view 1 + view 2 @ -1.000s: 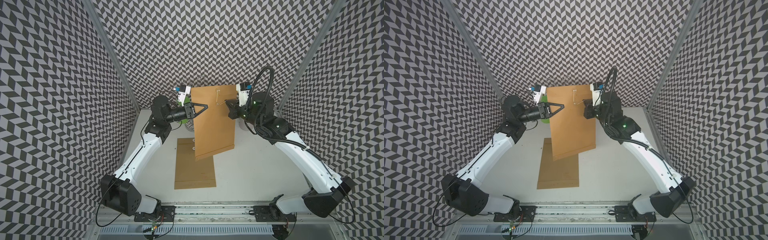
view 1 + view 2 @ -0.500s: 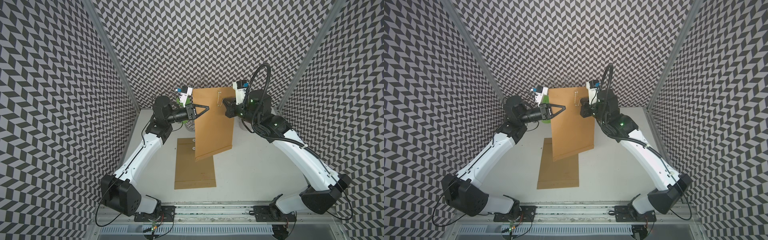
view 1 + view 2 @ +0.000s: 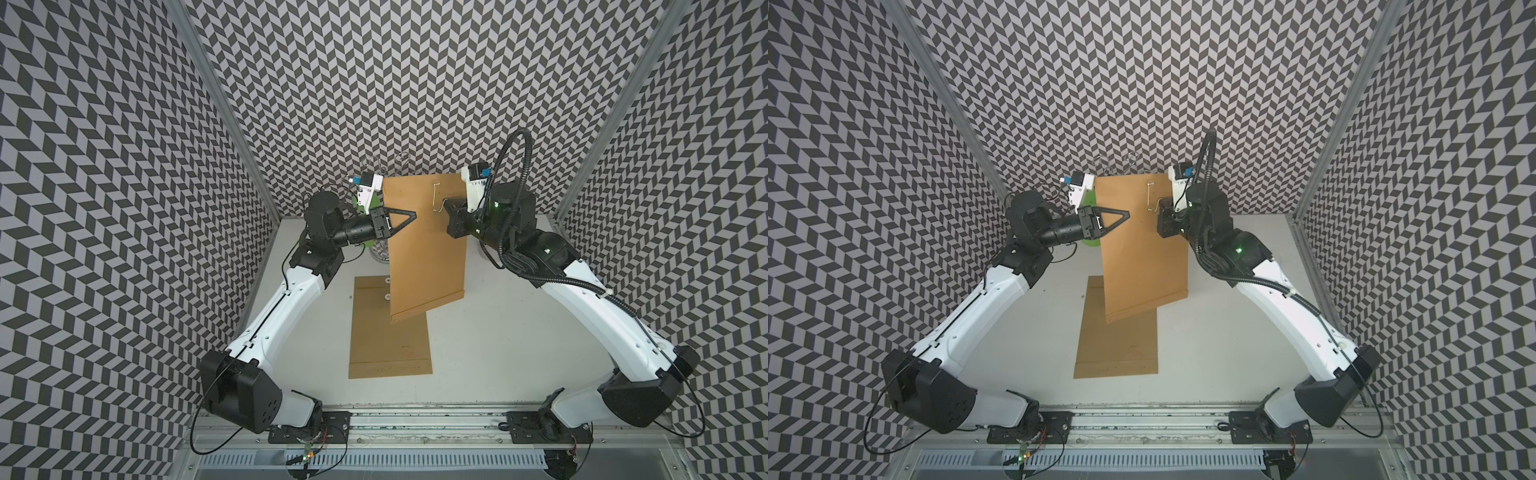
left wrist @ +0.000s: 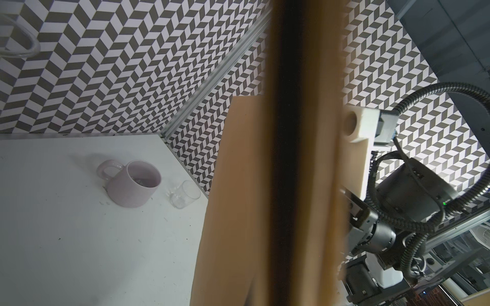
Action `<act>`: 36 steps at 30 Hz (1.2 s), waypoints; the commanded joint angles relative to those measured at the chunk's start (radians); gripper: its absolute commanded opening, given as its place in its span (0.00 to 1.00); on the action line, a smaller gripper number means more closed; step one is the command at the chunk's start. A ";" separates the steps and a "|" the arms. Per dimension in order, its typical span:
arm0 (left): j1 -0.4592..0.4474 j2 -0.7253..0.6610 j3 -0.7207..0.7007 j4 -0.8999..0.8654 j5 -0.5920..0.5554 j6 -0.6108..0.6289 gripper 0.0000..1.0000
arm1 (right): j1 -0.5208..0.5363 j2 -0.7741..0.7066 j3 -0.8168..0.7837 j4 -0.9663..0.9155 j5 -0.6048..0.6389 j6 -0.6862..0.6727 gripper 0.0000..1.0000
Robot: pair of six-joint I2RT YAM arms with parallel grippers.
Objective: Close the mouth of the file bag
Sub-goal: Close the file bag, then place the file bag at the center of the board.
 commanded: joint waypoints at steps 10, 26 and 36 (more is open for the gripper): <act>0.059 -0.029 0.032 0.049 -0.032 0.017 0.00 | -0.055 -0.096 -0.144 0.070 -0.064 -0.002 0.01; 0.082 0.052 0.131 0.078 -0.103 0.046 0.00 | -0.102 -0.191 -0.338 0.056 -0.115 0.027 0.52; -0.161 0.062 -0.217 0.257 -0.255 -0.001 0.00 | -0.362 -0.205 -0.197 -0.025 0.017 0.107 0.59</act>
